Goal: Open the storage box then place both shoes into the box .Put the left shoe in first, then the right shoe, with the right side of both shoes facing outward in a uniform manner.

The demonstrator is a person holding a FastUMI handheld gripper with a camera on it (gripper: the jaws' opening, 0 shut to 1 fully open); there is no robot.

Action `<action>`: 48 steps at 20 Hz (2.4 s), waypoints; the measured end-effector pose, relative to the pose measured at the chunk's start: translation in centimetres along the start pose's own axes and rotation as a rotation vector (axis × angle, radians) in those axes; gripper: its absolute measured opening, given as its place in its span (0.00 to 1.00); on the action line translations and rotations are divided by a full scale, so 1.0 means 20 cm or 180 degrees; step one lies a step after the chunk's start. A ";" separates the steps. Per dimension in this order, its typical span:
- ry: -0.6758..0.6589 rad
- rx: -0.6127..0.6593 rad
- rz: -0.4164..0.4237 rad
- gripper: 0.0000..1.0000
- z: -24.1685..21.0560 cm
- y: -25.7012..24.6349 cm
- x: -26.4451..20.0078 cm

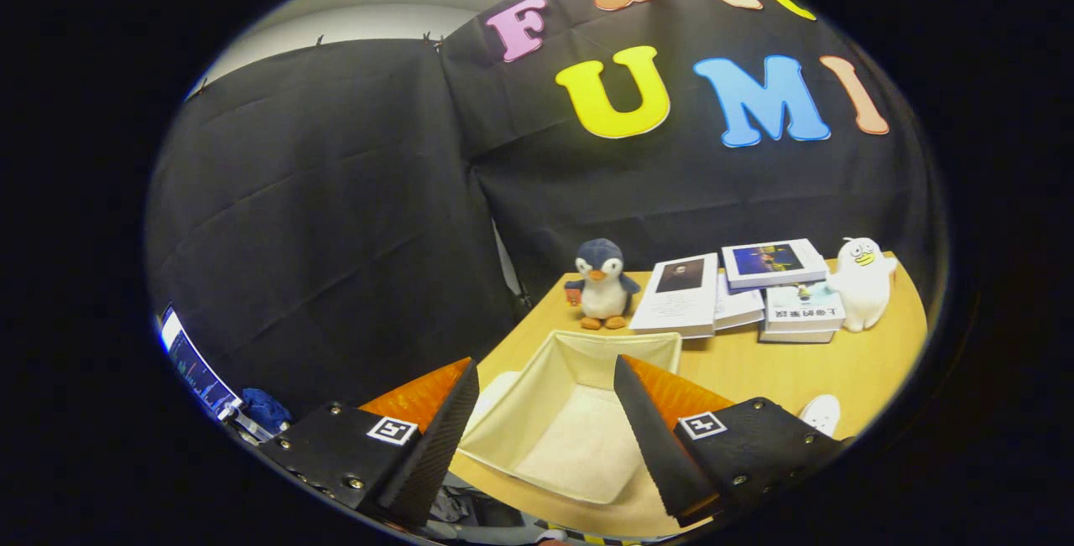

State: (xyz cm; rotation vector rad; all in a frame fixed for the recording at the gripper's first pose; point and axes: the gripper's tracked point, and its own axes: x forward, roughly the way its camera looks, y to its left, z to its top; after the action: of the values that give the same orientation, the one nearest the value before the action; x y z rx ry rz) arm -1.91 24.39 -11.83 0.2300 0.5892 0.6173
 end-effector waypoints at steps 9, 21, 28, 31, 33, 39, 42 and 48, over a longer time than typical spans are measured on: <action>0.0256 -0.0109 -0.0727 0.98 -0.26 -0.63 -0.05; 0.1081 0.0380 -0.1002 0.98 -0.84 -1.03 0.05; 0.1448 0.0732 -0.1093 0.98 -1.07 -1.12 0.06; 0.1537 0.0761 -0.1111 0.91 -1.10 -1.14 0.05; 0.1582 0.0765 -0.1096 0.90 -1.11 -1.13 0.06; 0.1596 0.1016 -0.0967 0.38 -1.12 -1.05 0.10; 0.1671 0.1079 -0.1093 0.38 -1.14 -1.08 0.08; 0.1578 0.1304 -0.1205 0.00 -1.10 -1.05 0.03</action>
State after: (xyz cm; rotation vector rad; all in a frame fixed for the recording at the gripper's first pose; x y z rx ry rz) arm -4.27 8.70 -37.88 0.3412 1.2087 0.1730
